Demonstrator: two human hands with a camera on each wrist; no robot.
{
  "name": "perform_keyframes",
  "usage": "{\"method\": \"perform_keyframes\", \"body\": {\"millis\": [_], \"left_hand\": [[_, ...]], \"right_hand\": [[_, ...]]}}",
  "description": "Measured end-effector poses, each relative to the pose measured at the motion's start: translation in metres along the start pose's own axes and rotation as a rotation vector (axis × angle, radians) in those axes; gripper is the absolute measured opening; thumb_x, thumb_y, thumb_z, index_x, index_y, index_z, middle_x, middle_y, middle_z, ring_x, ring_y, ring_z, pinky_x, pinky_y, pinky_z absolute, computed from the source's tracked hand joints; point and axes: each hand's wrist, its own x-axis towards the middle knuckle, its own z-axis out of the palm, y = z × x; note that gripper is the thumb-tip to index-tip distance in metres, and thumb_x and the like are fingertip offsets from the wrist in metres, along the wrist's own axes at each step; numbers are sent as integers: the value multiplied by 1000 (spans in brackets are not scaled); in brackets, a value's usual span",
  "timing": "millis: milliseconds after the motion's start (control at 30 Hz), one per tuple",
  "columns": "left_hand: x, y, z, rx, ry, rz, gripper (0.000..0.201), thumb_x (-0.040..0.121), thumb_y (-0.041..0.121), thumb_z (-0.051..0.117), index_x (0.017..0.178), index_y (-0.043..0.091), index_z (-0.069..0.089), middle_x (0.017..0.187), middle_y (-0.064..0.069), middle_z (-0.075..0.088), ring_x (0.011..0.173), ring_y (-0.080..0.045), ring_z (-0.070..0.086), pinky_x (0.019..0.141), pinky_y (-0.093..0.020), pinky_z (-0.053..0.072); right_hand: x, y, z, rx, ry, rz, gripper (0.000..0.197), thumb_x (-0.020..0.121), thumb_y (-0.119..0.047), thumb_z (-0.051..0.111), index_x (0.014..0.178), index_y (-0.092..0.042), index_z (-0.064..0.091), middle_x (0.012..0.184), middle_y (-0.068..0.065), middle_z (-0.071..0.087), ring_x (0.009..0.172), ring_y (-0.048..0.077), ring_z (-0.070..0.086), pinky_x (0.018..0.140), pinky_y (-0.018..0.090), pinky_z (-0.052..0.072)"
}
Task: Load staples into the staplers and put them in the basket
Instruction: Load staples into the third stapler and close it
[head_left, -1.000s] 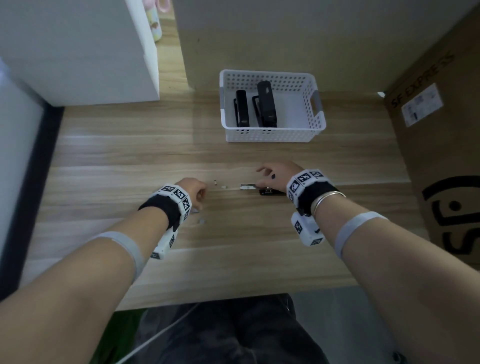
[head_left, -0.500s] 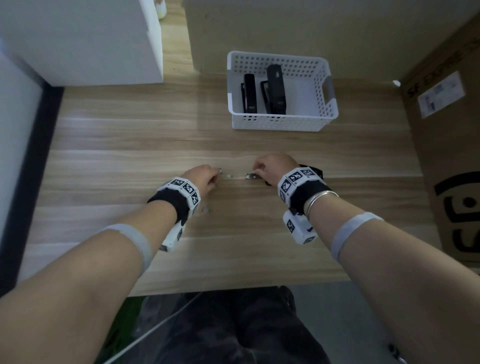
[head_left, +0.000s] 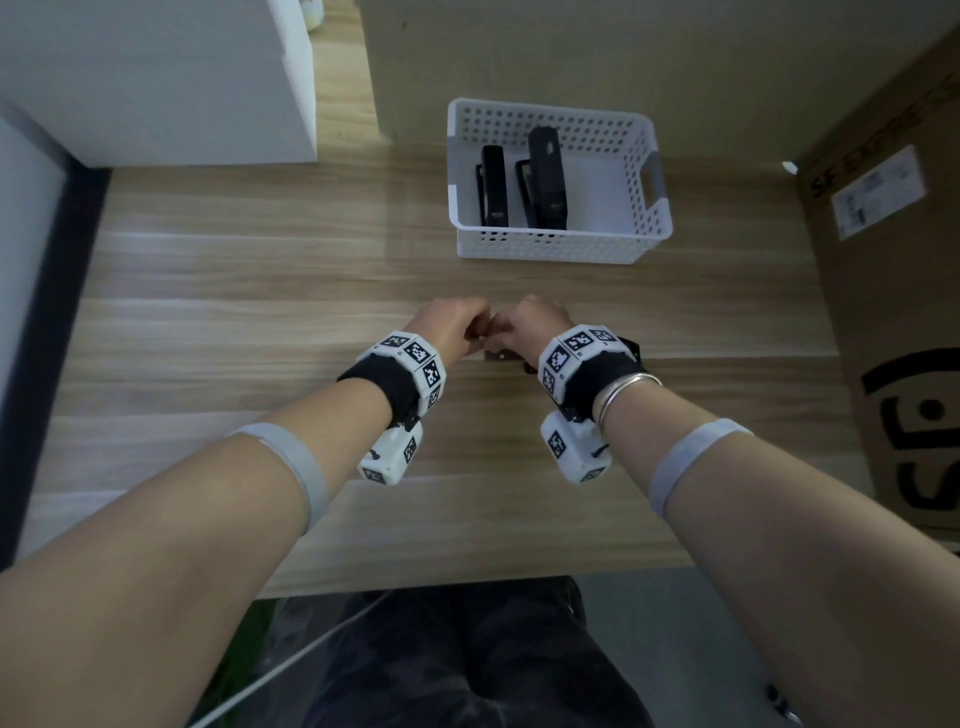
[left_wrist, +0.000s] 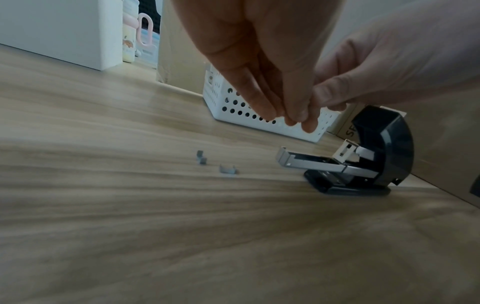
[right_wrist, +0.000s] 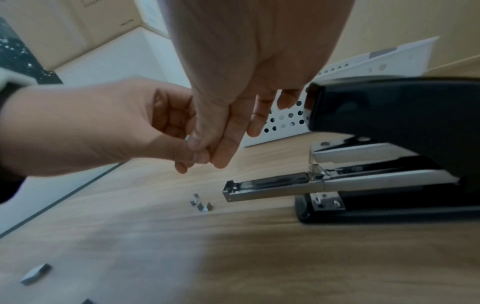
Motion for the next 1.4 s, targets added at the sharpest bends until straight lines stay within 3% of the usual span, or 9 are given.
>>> {"method": "perform_keyframes", "body": {"millis": [100,233,300,500,867,1167,1400], "left_hand": [[1,-2,1,-3,3,1,16,78,8,66,89,0,58,90,-20,68,84,-33,62,66,-26,34],[2,-1,6,-43,-3,-2,20,79,11,68,93,-1,59,94,-19,69,87,-32,63,74,-33,46],[2,-3,12,-60,-7,-9,20,81,11,67,96,1,61,98,-18,70,90,-31,64,80,-33,49],[3,-9,24,-32,-68,-64,21,83,6,61,103,4,60,105,-15,68,94,-31,63,81,-32,49],[7,-6,32,-10,-98,-125,26,85,-1,54,110,5,60,113,-17,65,103,-31,61,87,-33,47],[7,-7,31,-27,-116,-148,28,86,-1,52,112,7,61,114,-14,66,103,-30,61,88,-31,46],[2,-15,25,-49,-122,-163,32,84,-3,50,112,7,61,113,-14,67,102,-29,61,87,-29,47]], "right_hand": [[2,2,0,18,-8,9,26,89,-40,61,111,-30,70,117,-2,68,124,24,50,108,43,35],[3,3,2,-154,-32,4,24,89,-46,56,107,-37,69,115,-7,67,129,23,40,107,45,24],[1,3,3,-238,-16,-4,24,91,-45,52,104,-36,71,111,-7,67,127,22,40,106,46,22],[-4,5,8,-419,11,-54,23,95,-33,51,102,-28,72,106,-4,69,123,21,41,103,45,24],[2,-1,15,-503,21,-48,24,96,-23,46,99,-24,70,107,-3,67,115,20,44,96,41,28],[11,-2,10,-379,-61,34,23,96,-31,48,103,-29,70,121,-3,65,132,22,35,106,45,19],[18,-2,11,-348,-42,50,22,95,-30,51,104,-28,71,119,-1,65,129,21,38,106,44,21]]}}
